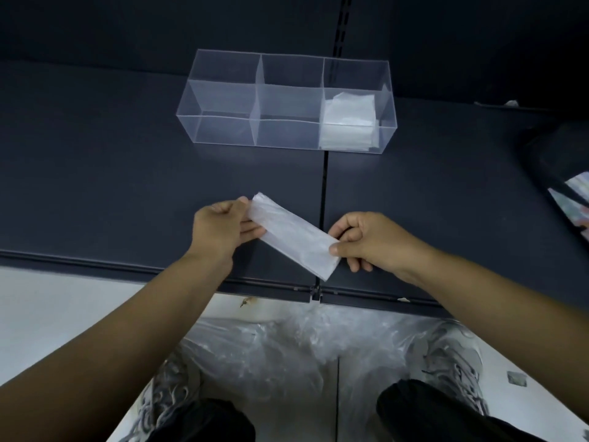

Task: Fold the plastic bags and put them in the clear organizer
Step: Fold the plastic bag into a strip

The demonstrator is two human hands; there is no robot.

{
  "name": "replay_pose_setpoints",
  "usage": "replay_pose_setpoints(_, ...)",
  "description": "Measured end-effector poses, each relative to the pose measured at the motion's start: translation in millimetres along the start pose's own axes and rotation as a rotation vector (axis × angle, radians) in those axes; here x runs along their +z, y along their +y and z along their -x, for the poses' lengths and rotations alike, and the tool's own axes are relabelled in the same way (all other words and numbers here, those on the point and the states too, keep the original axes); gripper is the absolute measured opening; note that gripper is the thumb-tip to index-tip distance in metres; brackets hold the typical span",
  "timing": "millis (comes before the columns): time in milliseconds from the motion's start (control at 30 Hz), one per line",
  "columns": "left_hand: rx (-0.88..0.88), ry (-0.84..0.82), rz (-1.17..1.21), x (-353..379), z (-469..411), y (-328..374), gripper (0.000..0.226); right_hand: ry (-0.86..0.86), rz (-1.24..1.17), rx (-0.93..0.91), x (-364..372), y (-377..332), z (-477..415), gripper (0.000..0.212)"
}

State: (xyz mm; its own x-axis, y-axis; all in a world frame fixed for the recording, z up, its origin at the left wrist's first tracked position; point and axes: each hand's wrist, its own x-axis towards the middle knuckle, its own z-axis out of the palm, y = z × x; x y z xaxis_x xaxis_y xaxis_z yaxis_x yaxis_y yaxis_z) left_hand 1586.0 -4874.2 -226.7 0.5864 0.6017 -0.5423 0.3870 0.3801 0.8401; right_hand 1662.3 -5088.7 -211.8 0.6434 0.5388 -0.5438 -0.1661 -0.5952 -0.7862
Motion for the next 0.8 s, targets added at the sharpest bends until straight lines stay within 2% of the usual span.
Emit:
replay_pose_setpoints(67,0.101,0.066,-0.082,-7.2,-1.7,2.5,0.019,-0.003,0.002,0.024,-0.4,-2.4,-1.8,0.015)
replay_pose_setpoints(100,0.235,0.117,-0.216,-11.0,0.5,1.7,0.019,-0.005,0.0,0.034,-0.3,-3.4,-2.6,0.015)
replay_pose_setpoints(167,0.677,0.153,-0.581,-13.9,16.4,-2.6,0.019,-0.007,0.002,0.052,-0.1,-5.2,-3.7,0.016)
replay_pose_setpoints(200,0.888,0.057,-0.703,-11.2,28.4,-7.6,0.022,-0.008,0.005,0.061,-0.1,-6.3,-3.7,0.017)
replay_pose_setpoints(267,1.073,-0.283,-0.9,-2.3,50.6,-23.6,0.041,-0.008,0.008,0.072,-0.1,-9.4,-2.8,0.017)
replay_pose_setpoints(333,1.094,-0.473,-1.104,4.7,64.7,-40.6,0.07,-0.008,0.004,0.086,0.3,-13.1,0.1,0.017)
replay_pose_setpoints(400,1.075,-0.472,-1.241,7.2,68.4,-51.4,0.082,-0.016,-0.022,0.117,1.3,-16.9,5.7,0.017)
replay_pose_setpoints(467,1.093,-0.394,-1.239,6.8,67.9,-54.6,0.075,-0.044,-0.104,0.145,1.4,-21.1,14.4,0.017)
replay_pose_setpoints(600,1.21,-0.261,-1.079,8.5,65.6,-53.1,0.039,-0.154,-0.298,0.127,-4.9,-33.3,33.2,0.018)
replay_pose_setpoints(700,1.154,-0.278,-1.03,6.5,65.5,-40.3,0.021,-0.035,-0.091,-0.07,-14.2,-34.8,34.6,0.034)
replay_pose_setpoints(733,1.11,-0.292,-1.016,5.5,64.2,-35.2,0.025,0.0,-0.022,-0.16,-16.6,-33.8,32.9,0.044)
replay_pose_setpoints(800,0.994,-0.346,-0.993,3.4,58.5,-26.4,0.032,-0.061,-0.002,-0.268,-15.7,-29.8,27.2,0.06)
